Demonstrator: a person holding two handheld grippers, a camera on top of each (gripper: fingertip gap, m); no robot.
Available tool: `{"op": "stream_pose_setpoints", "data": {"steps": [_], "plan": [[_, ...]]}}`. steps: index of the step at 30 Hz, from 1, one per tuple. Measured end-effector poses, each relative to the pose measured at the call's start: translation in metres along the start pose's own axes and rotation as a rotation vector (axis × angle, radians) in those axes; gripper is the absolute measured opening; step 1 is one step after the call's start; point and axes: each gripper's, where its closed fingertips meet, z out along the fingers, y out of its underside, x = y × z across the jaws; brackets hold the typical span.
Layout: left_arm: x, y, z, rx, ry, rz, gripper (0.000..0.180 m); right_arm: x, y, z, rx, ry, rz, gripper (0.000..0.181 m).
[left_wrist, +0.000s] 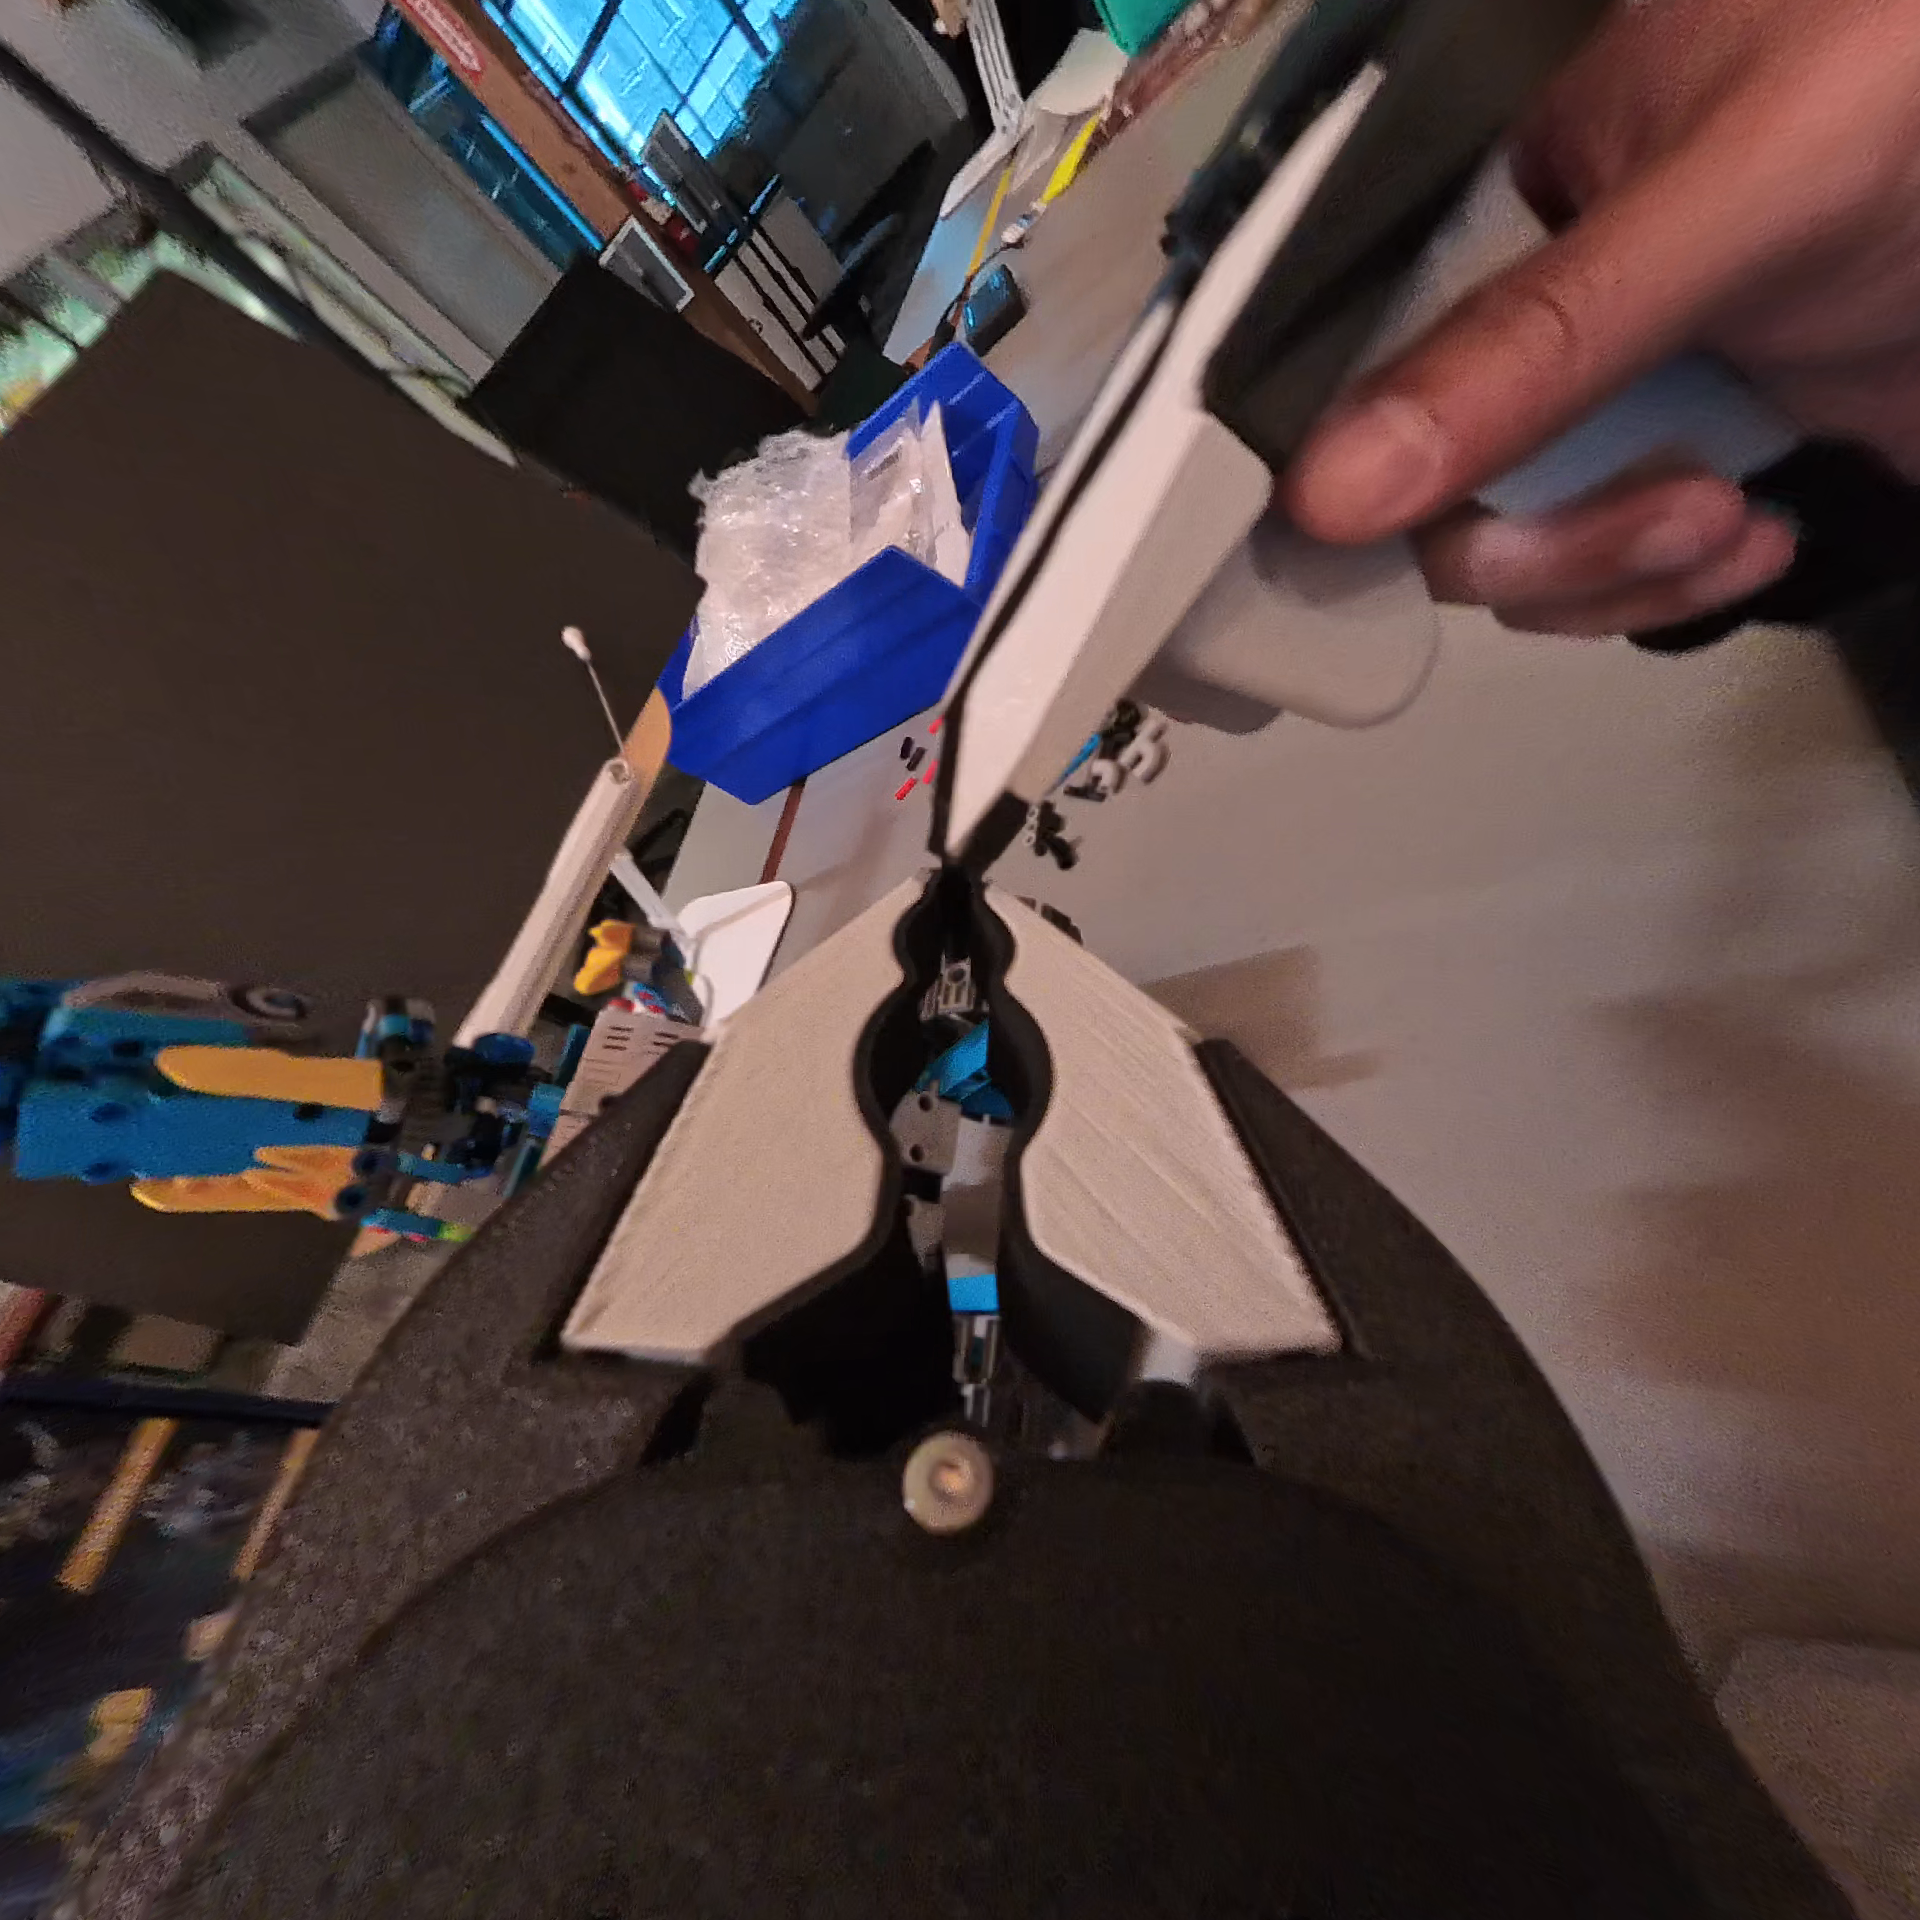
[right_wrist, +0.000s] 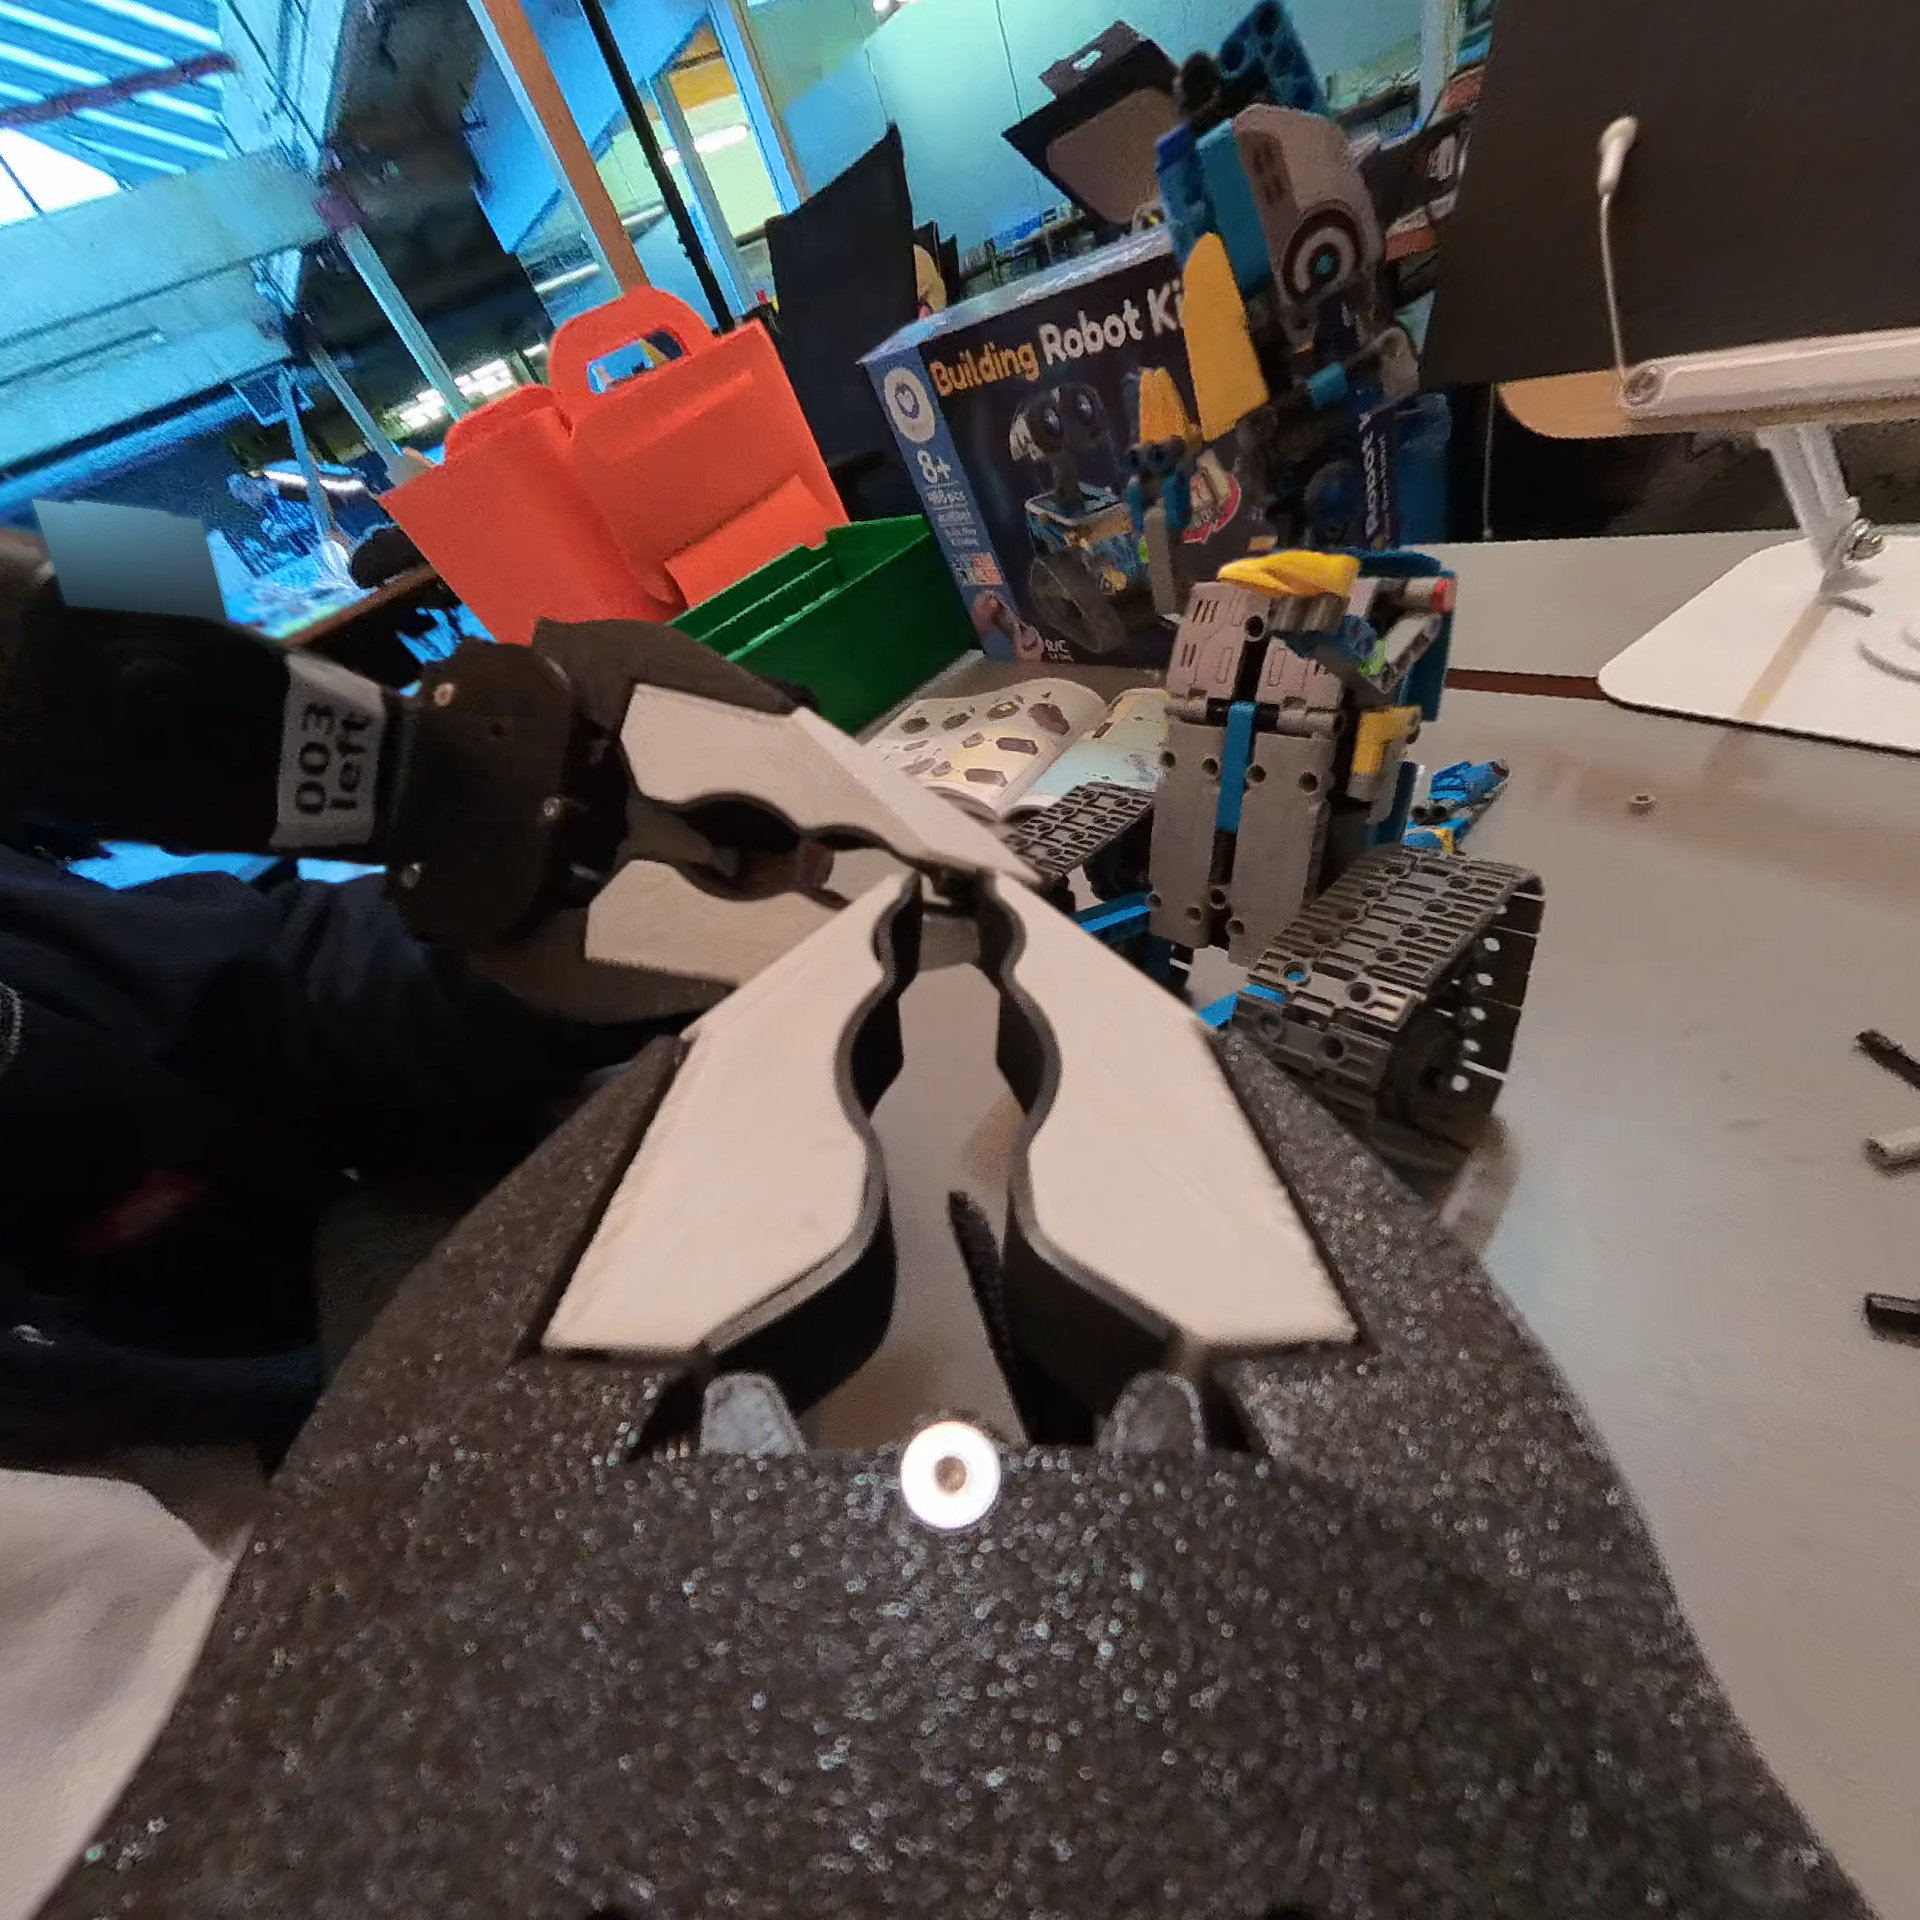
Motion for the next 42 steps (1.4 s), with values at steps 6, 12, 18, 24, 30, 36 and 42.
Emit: {"op": "stream_pose_setpoints", "data": {"steps": [6, 12, 18, 24, 30, 36, 42], "plan": [[-0.002, 0.002, 0.001, -0.039, -0.089, 0.139, 0.001, 0.002, 0.004, 0.002, -0.039, 0.055, -0.025, 0.009], [-0.003, 0.002, 0.0, -0.047, -0.135, 0.21, 0.002, 0.006, 0.004, 0.001, -0.045, 0.128, -0.106, 0.003], [-0.006, 0.002, -0.003, -0.034, -0.168, 0.267, 0.001, 0.004, 0.001, 0.002, -0.026, 0.155, -0.202, 0.003], [-0.018, 0.034, -0.02, -0.077, -0.106, 0.142, 0.024, 0.007, 0.015, 0.017, -0.085, 0.274, -0.473, 0.002], [-0.081, 0.104, -0.028, 0.034, 0.138, -0.702, 0.05, 0.048, 0.046, 0.04, -0.278, 0.439, -0.971, 0.002], [-0.07, 0.125, 0.013, -0.008, 0.445, -0.924, 0.093, 0.068, 0.058, 0.064, -0.368, 0.526, -1.14, 0.002], [-0.065, 0.121, 0.032, 0.013, 0.488, -0.886, 0.074, 0.071, 0.06, 0.07, -0.375, 0.576, -1.221, 0.002]]}}
